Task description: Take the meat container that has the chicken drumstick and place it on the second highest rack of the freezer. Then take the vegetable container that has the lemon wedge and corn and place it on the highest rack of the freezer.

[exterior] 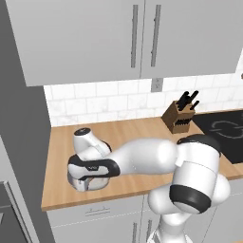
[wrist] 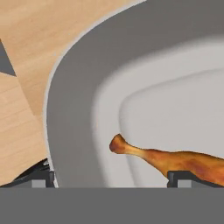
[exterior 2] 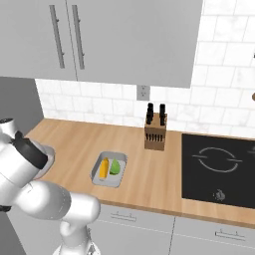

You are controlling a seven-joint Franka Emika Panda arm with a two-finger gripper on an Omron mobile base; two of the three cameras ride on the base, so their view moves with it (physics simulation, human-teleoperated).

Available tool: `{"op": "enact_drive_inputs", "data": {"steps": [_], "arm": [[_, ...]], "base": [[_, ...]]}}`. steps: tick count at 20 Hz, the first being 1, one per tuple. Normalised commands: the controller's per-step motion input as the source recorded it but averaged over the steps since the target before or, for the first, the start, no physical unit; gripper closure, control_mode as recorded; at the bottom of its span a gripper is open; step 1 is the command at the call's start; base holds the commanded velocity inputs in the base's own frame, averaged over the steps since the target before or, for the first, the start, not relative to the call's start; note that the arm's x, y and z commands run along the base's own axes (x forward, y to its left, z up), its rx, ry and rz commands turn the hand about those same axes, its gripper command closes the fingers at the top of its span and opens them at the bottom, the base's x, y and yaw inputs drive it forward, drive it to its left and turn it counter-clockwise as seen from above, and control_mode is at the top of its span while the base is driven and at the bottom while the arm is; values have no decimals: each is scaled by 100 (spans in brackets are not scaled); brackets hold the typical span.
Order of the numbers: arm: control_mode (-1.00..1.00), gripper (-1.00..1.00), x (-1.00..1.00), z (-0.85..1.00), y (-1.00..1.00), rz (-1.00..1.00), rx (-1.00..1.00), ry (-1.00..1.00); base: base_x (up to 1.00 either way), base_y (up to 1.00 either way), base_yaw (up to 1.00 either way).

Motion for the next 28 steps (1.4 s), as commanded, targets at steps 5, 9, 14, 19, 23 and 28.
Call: {"op": "enact_drive_inputs", "data": {"steps": [5,9,14,19,23,28], "arm": [[-100,-100,0,7,0,0,0,-3],[-100,-100,0,9,0,0,0,-3],[-100,-100,-1,-2,0,0,0,0],[-100,-100,-4,0,0,0,0,0],[-100,-100,-7,-11,0,4,0,0],[-100,-100,-20,0,0,3,0,-1]], "base": [[0,0,0],[0,0,0],[0,0,0],[0,0,0],[0,0,0],[0,0,0]]}}
